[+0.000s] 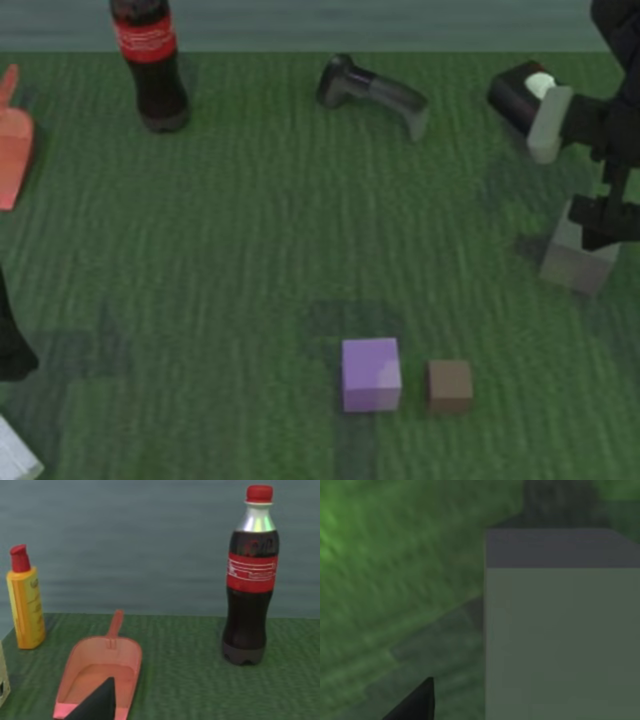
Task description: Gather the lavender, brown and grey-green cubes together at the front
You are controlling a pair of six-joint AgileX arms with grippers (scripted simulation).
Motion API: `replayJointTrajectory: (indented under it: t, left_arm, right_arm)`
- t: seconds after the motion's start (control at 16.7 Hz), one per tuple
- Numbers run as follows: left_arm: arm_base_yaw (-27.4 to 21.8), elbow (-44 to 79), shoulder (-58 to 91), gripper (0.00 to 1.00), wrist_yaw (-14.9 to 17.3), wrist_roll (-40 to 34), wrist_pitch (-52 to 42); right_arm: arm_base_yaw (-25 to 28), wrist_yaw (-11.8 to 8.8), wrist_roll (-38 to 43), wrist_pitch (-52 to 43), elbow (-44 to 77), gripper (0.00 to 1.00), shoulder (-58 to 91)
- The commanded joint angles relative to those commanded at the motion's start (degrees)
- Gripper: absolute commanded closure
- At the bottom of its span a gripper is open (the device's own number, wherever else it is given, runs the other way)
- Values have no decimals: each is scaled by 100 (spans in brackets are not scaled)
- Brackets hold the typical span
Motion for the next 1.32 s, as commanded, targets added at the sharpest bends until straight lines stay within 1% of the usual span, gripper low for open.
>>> replayJointTrajectory:
  t: [0.42, 0.54, 0.84, 1.14, 1.32]
  left_arm:
    - [15, -29, -42, 0, 3, 38, 32]
    - [15, -29, -42, 0, 3, 38, 32]
    - [15, -29, -42, 0, 3, 38, 32]
    - [15, -29, -42, 0, 3, 38, 32]
    - [15, -29, -42, 0, 3, 38, 32]
  right_arm:
    - [-16, -1, -25, 82, -41, 0, 71]
    - [-4, -1, -24, 407, -246, 0, 197]
    - [9, 4, -3, 1557, -902, 0, 637]
    - [12, 5, -3, 1705, -1006, 0, 718]
    - [12, 5, -3, 1705, -1006, 23, 718]
